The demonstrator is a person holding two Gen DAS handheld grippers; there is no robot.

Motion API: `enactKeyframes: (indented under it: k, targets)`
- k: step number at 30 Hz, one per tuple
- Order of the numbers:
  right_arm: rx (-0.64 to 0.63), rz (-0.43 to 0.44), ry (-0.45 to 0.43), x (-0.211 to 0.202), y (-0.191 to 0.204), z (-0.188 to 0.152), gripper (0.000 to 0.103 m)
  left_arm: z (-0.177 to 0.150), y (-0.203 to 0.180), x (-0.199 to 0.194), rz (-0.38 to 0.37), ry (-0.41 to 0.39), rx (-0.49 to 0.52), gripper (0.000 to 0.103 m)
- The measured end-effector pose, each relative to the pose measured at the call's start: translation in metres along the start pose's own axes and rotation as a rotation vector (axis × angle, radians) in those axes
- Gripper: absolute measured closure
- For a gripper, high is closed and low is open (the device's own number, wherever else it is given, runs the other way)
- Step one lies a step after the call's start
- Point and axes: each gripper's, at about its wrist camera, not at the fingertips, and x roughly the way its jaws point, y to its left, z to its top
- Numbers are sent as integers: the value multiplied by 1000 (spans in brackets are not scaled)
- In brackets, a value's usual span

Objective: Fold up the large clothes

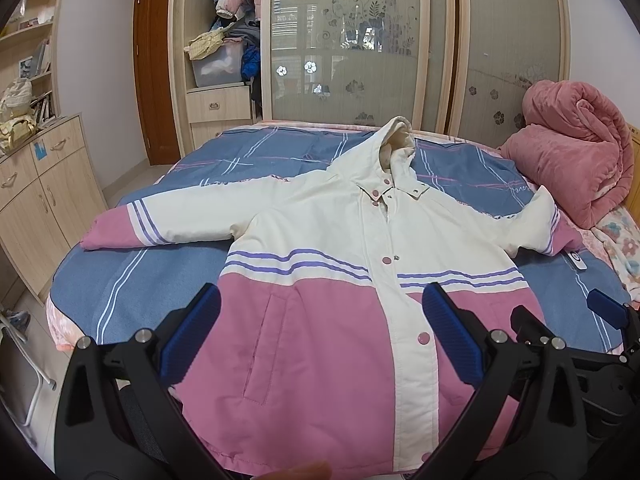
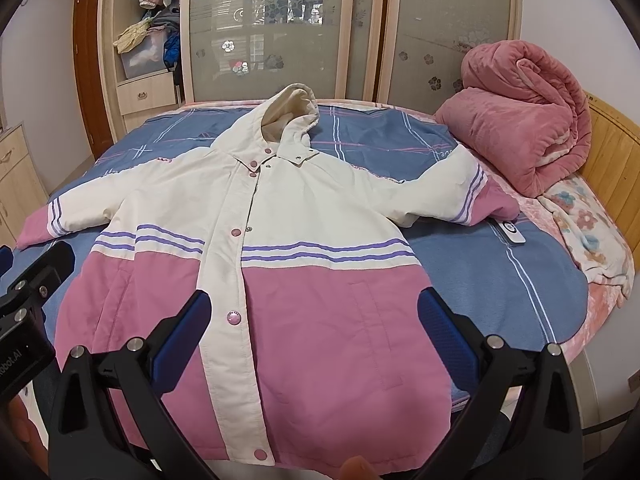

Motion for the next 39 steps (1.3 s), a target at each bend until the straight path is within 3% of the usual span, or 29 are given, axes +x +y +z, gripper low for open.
enactKeyframes:
  k: [24,28,34,36,39]
  targets:
    - [1,0,14,15,-1,1,1,2,-2,21,1,54,7,2]
    - [56,-36,-55,14,-11,10,1,6,4,37,-23,78,-15,2]
    - [-5,-218,-234,27,-11,14,1,2,-12,76,-38,153,41,4]
    - [31,-171,-255,37,-26,21,1,2,-20,87,-46,181,41,14]
    - [115,-94,-237,61,-60,53,1,11,-32,104,-61,197,-22,15]
